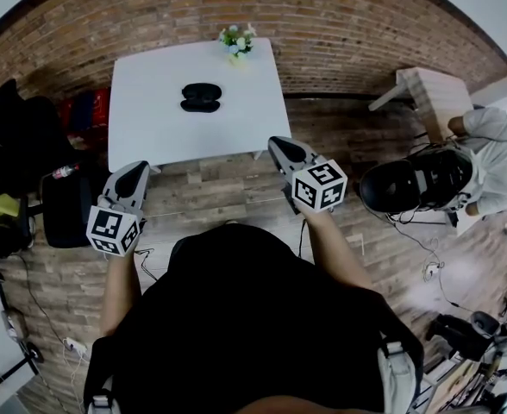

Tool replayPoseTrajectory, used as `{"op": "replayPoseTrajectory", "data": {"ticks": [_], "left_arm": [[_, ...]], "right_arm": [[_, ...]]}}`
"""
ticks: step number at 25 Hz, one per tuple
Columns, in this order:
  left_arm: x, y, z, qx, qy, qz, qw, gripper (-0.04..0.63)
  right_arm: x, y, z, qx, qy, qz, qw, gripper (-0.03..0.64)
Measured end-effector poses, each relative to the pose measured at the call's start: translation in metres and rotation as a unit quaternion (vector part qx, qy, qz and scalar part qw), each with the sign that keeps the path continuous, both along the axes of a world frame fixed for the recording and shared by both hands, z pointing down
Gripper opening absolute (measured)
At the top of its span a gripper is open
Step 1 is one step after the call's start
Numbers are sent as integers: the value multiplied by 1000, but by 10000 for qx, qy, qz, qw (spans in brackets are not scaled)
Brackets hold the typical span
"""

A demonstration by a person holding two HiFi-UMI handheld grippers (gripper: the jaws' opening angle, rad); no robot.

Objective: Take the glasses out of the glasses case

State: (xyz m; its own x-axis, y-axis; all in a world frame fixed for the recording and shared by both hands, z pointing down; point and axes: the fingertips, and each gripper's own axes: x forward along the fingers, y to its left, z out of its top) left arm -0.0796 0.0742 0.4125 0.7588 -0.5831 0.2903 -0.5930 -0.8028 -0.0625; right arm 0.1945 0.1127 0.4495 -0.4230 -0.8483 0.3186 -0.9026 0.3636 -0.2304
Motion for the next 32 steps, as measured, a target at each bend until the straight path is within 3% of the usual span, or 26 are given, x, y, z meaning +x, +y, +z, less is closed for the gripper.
{"op": "replayPoseTrajectory", "data": {"ticks": [16, 32], "left_arm": [[5, -7, 6, -58, 5, -14, 10000, 12], [6, -52, 9, -61, 30, 26, 10000, 12]], "right_arm": [[1, -7, 5, -99, -27, -104, 9999, 15], [3, -42, 5, -159, 104, -75, 9998, 15]]}}
